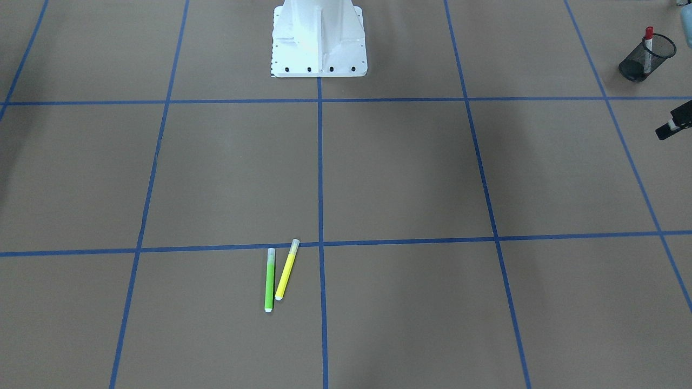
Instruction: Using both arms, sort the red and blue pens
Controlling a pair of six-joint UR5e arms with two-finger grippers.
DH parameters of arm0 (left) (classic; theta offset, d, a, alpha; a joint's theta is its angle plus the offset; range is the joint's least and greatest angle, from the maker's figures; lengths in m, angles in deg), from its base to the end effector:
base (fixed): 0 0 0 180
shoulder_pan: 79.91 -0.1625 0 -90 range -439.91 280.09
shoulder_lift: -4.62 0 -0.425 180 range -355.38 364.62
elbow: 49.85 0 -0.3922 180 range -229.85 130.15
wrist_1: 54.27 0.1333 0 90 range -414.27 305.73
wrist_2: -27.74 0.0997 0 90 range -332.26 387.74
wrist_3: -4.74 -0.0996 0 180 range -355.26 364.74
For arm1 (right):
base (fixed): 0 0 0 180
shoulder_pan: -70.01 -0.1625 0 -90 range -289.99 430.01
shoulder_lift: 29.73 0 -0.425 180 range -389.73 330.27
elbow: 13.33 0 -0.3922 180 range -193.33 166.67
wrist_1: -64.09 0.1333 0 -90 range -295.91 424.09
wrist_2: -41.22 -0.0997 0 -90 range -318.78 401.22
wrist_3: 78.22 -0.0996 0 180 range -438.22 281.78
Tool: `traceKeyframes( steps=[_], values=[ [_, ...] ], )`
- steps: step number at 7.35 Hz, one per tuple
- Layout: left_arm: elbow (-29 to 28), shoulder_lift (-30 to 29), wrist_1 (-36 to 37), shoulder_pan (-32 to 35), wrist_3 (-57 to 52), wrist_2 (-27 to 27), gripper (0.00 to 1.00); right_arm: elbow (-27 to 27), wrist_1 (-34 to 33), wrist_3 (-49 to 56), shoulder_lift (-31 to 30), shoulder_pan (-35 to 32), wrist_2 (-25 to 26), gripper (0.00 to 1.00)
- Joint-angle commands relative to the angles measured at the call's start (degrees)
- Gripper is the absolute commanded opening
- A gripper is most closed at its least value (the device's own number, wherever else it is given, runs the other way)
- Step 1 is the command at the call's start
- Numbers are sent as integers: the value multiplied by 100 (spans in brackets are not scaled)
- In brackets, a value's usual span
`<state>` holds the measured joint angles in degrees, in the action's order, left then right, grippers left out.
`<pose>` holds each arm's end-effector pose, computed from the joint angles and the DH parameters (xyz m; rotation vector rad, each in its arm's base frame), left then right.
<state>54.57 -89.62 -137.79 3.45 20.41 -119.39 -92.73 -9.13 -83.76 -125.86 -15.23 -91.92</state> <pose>0.0099 -0.5142 0.4927 -0.0012 1.0117 -0.0380 0.0293 -0.4339 0.7706 -0.0668 -0.7500 0.0126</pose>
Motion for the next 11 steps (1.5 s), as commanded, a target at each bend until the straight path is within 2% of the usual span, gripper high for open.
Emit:
traceKeyframes(
  steps=[1,2,4,5,6,7,8,10,11],
  values=[
    [0,1,-7,-3,7,9,100,13,-837,1652,-336,-438,794,0],
    [-9,1,-7,-56,7,18,100,-48,-1818,2644,-258,-780,1207,0],
    [-175,-129,-59,-275,7,61,100,-205,-3001,3329,-326,-1073,1343,0],
    [-202,-139,-216,-285,15,62,100,-502,-3998,3783,-319,-1126,1413,0],
    [-211,-139,-244,-285,7,62,100,-888,-5191,4301,-240,-1275,1962,0],
    [-263,-157,-262,-285,7,62,100,-1388,-6125,4419,-335,-1285,2115,0],
    [-395,-200,-471,-380,15,70,100,-1654,-6865,4499,-406,-1285,2134,0],
    [-414,-227,-604,-390,120,62,100,-1727,-7810,4841,-554,-1285,2152,0],
    [-379,-244,-605,-390,147,62,100,-1718,-7918,4912,-852,-1276,2169,0]
  ],
)
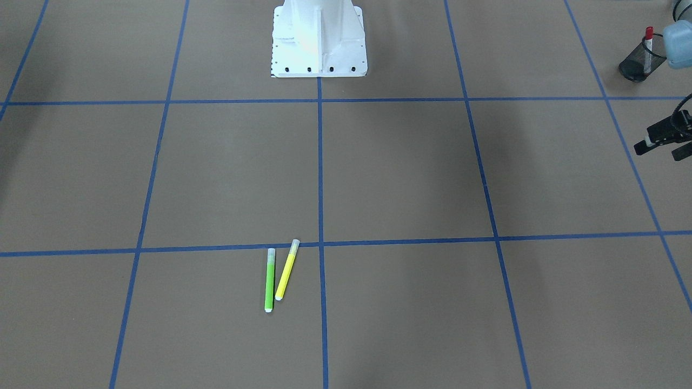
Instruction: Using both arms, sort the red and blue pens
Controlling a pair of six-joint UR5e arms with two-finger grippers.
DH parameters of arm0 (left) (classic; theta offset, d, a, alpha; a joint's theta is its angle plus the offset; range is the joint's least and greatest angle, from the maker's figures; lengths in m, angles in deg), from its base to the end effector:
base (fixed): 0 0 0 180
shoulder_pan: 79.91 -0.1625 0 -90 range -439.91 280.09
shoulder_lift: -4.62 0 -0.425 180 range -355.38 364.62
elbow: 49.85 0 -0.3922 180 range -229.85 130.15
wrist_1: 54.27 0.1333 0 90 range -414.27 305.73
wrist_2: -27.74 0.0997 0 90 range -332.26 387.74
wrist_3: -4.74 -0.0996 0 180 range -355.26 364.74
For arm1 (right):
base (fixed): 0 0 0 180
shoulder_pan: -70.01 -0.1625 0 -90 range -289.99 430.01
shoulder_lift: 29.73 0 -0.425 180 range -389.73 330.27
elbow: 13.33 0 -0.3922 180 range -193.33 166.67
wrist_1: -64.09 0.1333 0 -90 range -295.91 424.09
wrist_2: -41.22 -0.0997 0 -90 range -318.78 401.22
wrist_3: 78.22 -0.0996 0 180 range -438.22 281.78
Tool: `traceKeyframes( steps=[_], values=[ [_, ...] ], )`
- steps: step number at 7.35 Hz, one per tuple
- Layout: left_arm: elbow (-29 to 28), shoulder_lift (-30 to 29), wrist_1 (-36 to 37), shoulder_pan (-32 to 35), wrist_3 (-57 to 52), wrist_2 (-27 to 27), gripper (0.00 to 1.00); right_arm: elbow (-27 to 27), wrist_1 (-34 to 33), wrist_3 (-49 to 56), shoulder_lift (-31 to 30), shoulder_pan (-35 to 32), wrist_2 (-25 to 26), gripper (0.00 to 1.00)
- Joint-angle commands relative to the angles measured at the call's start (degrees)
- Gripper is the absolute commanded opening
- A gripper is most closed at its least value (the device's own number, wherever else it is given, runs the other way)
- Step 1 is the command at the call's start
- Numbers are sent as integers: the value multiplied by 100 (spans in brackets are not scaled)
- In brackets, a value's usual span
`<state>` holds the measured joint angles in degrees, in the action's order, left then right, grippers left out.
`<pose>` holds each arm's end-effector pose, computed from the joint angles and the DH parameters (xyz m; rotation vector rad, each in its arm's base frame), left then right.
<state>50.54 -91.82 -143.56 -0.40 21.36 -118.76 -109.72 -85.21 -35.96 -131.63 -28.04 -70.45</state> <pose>0.0478 -0.5343 0.4964 0.0214 1.0118 0.0410 0.1322 -0.2453 0.7456 -0.8701 -0.7817 -0.3141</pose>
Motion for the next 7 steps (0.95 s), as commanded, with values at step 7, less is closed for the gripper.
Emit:
traceKeyframes(
  steps=[7],
  values=[
    [340,-129,-142,-5,323,-1,100,427,-275,230,-717,5,-135,0]
  ],
)
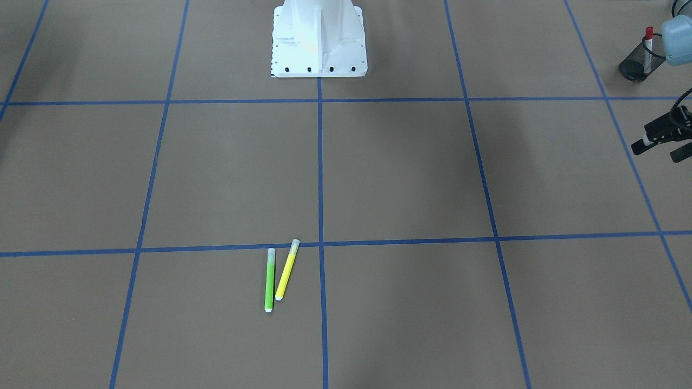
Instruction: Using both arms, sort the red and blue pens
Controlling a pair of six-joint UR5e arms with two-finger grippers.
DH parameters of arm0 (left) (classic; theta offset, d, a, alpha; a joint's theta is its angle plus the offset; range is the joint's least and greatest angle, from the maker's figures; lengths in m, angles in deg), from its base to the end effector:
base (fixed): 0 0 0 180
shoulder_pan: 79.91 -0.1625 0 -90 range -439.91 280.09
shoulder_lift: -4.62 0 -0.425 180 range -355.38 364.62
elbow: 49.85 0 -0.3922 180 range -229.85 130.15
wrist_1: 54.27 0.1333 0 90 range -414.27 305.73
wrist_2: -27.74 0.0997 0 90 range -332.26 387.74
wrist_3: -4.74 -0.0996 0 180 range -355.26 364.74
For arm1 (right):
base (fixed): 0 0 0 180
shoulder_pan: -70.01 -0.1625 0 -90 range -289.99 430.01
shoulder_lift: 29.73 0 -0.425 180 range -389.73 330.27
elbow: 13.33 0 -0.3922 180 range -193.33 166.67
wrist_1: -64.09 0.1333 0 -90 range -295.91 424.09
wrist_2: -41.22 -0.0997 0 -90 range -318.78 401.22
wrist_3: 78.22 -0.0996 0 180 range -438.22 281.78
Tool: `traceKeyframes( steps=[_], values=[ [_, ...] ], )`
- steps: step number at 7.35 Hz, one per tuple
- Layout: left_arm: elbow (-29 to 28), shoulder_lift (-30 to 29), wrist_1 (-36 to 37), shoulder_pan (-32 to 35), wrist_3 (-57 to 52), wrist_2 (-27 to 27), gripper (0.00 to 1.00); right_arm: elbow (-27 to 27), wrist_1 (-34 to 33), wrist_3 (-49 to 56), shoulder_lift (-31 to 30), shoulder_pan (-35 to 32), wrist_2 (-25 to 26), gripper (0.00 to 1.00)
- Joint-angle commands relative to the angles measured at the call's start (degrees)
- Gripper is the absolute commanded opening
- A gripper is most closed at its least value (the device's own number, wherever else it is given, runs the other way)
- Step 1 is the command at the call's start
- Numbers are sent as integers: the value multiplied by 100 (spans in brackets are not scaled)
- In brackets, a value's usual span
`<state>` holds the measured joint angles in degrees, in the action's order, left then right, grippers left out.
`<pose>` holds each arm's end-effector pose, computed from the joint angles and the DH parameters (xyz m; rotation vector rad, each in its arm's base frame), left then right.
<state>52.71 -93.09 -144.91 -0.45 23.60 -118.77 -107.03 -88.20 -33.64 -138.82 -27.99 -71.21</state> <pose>0.0490 -0.5378 0.4635 0.0763 1.0265 0.0478 0.1181 -0.1555 0.7853 -1.0532 -0.8877 -0.2695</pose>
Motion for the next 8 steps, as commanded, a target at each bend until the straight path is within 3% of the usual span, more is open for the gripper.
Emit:
traceKeyframes(
  steps=[1,3,4,5,8],
  values=[
    [150,-3,-7,0,109,0,100,377,41,6,45,1,-148,0],
    [203,-3,-7,0,127,0,100,607,50,6,46,1,-157,0],
    [212,-3,-7,0,127,0,100,738,102,15,55,1,-253,33],
    [220,-3,-7,0,127,0,100,783,138,-28,55,1,-341,99],
    [221,6,-7,0,285,-9,100,776,453,-29,378,1,-771,100]
  ],
)
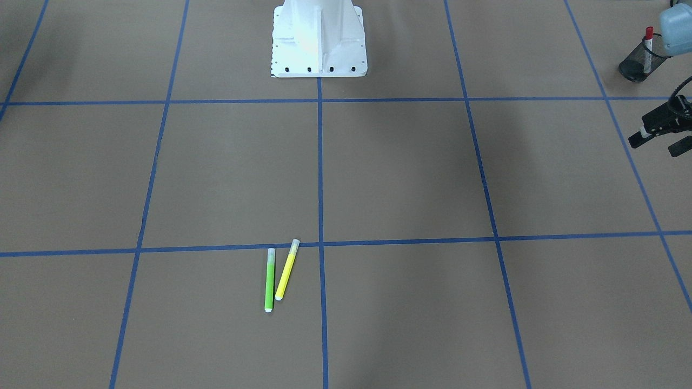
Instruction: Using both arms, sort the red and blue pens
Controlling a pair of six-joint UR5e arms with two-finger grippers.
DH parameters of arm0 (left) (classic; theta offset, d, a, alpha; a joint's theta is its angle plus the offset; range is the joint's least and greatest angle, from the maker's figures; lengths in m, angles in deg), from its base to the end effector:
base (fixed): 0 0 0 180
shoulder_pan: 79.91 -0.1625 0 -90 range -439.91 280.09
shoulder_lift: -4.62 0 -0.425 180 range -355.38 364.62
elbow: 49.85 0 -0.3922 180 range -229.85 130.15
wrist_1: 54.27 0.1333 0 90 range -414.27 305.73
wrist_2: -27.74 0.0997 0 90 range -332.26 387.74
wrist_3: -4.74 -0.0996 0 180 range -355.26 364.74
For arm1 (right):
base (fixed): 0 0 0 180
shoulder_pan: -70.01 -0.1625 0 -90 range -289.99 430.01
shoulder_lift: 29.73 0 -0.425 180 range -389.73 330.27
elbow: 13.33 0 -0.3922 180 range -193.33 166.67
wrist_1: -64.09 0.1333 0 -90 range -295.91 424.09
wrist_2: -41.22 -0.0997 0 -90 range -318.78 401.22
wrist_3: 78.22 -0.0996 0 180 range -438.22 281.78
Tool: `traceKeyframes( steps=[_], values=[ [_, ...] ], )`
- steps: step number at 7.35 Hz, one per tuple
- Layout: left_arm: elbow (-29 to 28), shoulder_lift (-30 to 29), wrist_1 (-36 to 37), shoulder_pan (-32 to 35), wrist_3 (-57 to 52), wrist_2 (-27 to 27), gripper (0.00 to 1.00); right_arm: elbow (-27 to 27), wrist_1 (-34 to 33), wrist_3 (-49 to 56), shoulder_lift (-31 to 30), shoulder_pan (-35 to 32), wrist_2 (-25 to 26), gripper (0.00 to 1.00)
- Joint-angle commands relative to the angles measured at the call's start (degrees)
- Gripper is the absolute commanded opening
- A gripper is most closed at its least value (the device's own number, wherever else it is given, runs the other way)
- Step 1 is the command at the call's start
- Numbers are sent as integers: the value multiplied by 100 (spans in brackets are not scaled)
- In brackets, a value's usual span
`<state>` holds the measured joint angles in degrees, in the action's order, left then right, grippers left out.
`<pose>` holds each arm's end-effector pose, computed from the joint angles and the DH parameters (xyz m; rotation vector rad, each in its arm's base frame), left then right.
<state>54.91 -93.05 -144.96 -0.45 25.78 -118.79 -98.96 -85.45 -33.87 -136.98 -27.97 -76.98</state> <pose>0.0480 -0.5327 0.4454 0.0912 1.0349 0.0325 0.1086 -0.1536 0.8249 -1.0595 -0.9711 -0.1734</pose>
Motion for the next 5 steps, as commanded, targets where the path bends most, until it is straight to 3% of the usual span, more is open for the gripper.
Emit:
traceKeyframes(
  steps=[1,4,5],
  values=[
    [0,2,-2,0,58,2,100,-68,258,-6,509,-2,-578,100],
    [-52,89,-2,9,-30,80,100,-314,582,-93,1573,-2,-1379,100],
    [-52,116,-2,26,-30,377,100,-401,1201,-163,1715,-2,-1582,100]
  ],
)
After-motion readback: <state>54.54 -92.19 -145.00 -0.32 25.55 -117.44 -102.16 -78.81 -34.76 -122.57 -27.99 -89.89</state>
